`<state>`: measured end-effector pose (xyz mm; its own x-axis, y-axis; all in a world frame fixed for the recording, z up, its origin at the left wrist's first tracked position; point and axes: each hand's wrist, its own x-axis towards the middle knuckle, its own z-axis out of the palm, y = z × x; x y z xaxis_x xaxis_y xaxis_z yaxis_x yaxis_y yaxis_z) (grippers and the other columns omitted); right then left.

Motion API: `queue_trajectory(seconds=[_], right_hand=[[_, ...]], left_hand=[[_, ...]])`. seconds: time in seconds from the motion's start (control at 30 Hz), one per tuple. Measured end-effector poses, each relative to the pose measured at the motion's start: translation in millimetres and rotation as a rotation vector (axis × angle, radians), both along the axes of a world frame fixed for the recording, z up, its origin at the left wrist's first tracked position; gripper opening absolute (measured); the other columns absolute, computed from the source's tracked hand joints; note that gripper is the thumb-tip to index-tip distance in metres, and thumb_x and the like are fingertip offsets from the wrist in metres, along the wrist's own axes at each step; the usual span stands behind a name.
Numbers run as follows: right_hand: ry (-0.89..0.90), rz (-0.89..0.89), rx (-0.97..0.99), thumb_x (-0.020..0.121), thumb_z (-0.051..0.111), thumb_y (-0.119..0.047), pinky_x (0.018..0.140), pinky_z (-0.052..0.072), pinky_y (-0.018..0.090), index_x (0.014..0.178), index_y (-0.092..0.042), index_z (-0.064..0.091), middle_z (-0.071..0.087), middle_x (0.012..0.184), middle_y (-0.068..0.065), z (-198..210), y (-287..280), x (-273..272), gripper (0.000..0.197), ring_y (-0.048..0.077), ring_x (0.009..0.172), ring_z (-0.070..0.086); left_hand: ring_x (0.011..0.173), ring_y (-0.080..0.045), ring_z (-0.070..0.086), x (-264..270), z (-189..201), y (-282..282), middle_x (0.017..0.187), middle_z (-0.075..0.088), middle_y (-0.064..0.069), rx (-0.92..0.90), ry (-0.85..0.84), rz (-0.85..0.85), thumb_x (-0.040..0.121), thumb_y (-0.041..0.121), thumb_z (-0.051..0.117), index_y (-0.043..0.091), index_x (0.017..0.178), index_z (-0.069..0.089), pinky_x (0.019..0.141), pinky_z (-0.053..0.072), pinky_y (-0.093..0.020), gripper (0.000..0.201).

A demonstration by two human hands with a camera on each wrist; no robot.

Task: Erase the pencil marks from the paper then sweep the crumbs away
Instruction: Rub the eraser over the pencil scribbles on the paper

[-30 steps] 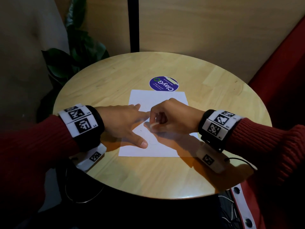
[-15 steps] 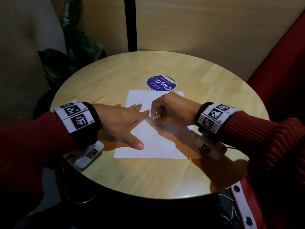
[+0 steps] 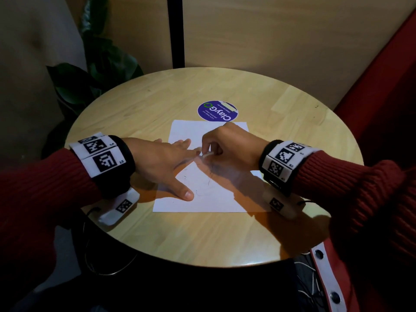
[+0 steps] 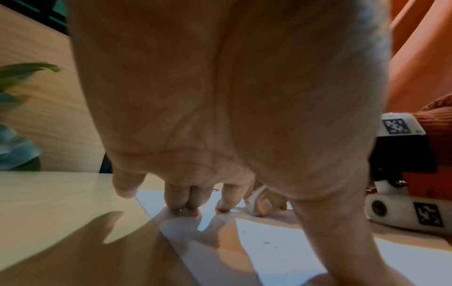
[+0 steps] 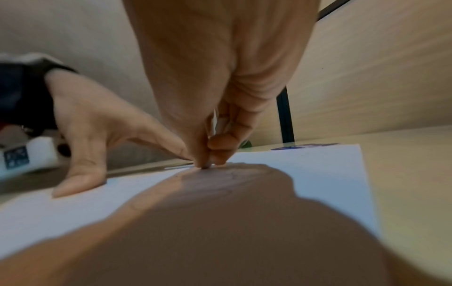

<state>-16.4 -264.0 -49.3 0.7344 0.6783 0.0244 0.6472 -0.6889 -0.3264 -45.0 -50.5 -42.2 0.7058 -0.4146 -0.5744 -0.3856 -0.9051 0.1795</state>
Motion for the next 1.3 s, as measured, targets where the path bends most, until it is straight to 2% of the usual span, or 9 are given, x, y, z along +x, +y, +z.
queue_trajectory(seconds=[0.1, 0.27, 0.4, 0.57, 0.7, 0.83, 1.0, 1.13, 1.3], right_hand=[[0.097, 0.091, 0.008, 0.086, 0.077, -0.021, 0.061, 0.047, 0.02, 0.088, -0.018, 0.074, 0.066, 0.067, -0.014, -0.1, 3.3, -13.3, 0.004, 0.004, 0.065, 0.064], [-0.046, -0.028, -0.036, 0.088, 0.07, -0.017, 0.057, 0.034, 0.017, 0.095, -0.015, 0.076, 0.063, 0.069, -0.009, 1.6, -0.6, -1.0, 0.009, 0.013, 0.067, 0.061], [0.09, 0.112, -0.047, 0.087, 0.077, -0.021, 0.059, 0.04, 0.011, 0.09, -0.017, 0.075, 0.07, 0.07, -0.011, 5.0, 1.7, -18.2, 0.006, 0.005, 0.067, 0.064], [-0.035, -0.081, -0.039, 0.087, 0.073, -0.022, 0.064, 0.043, 0.027, 0.092, -0.017, 0.076, 0.071, 0.076, -0.007, 3.9, -14.1, 2.0, 0.008, 0.018, 0.076, 0.068], [0.172, 0.081, 0.023, 0.092, 0.075, -0.035, 0.063, 0.05, 0.02, 0.087, -0.022, 0.075, 0.07, 0.072, -0.011, 4.5, -9.5, -29.9, 0.014, 0.009, 0.068, 0.066], [-0.022, -0.062, -0.025, 0.091, 0.073, -0.03, 0.066, 0.039, 0.025, 0.092, -0.018, 0.075, 0.066, 0.074, -0.012, 0.6, -18.1, -6.0, 0.012, 0.01, 0.069, 0.063], [0.125, 0.085, 0.001, 0.09, 0.074, -0.032, 0.061, 0.044, 0.017, 0.088, -0.02, 0.074, 0.069, 0.071, -0.011, 5.3, -7.5, -29.6, 0.012, 0.008, 0.066, 0.065], [0.0, -0.054, -0.014, 0.086, 0.07, -0.022, 0.064, 0.049, 0.027, 0.089, -0.018, 0.075, 0.072, 0.075, -0.005, 1.6, -8.3, -12.5, 0.006, 0.017, 0.074, 0.068], [0.079, 0.066, -0.018, 0.088, 0.073, -0.027, 0.06, 0.041, 0.016, 0.09, -0.019, 0.074, 0.068, 0.071, -0.011, 2.2, -1.4, -24.3, 0.009, 0.007, 0.065, 0.061]], left_hand=[[0.164, -0.012, -0.021, -1.8, 1.7, 0.0, 0.181, -0.015, -0.002, -0.02, 0.002, 0.005, 0.081, 0.076, 0.073, 0.05, 0.166, 0.009, 0.134, -0.004, -0.053, 0.11], [0.165, -0.013, -0.02, -5.8, 5.4, -4.4, 0.18, -0.019, 0.001, 0.031, -0.007, 0.027, 0.082, 0.077, 0.072, 0.044, 0.17, -0.007, 0.134, -0.005, -0.047, 0.123], [0.164, -0.011, -0.022, -6.2, 5.5, -0.7, 0.181, -0.013, -0.002, -0.01, 0.008, 0.019, 0.081, 0.077, 0.073, 0.048, 0.168, 0.005, 0.134, -0.004, -0.053, 0.114], [0.166, -0.015, -0.016, -9.8, 10.6, -8.6, 0.179, -0.022, 0.005, 0.096, -0.012, 0.047, 0.085, 0.075, 0.07, 0.038, 0.17, -0.014, 0.133, 0.001, -0.042, 0.125], [0.165, -0.013, -0.02, -6.8, 5.3, -2.1, 0.18, -0.019, 0.0, 0.046, -0.007, 0.014, 0.082, 0.079, 0.071, 0.042, 0.169, -0.012, 0.134, -0.001, -0.048, 0.126], [0.166, -0.015, -0.017, -7.0, 5.7, -5.8, 0.179, -0.021, 0.002, 0.088, -0.029, 0.025, 0.084, 0.078, 0.069, 0.037, 0.17, -0.013, 0.134, 0.001, -0.044, 0.126], [0.165, -0.015, -0.019, -4.3, 3.2, -1.7, 0.18, -0.018, -0.002, 0.042, -0.015, 0.017, 0.08, 0.081, 0.071, 0.042, 0.17, -0.011, 0.134, 0.0, -0.047, 0.127], [0.167, -0.018, -0.011, -9.3, 9.8, -7.1, 0.179, -0.022, 0.002, 0.087, -0.022, 0.048, 0.085, 0.076, 0.069, 0.039, 0.17, -0.012, 0.132, 0.01, -0.038, 0.124], [0.167, -0.021, -0.011, -10.6, 12.7, -6.2, 0.18, -0.016, -0.003, 0.037, -0.016, 0.039, 0.087, 0.07, 0.073, 0.044, 0.17, 0.002, 0.131, 0.012, -0.039, 0.113]])
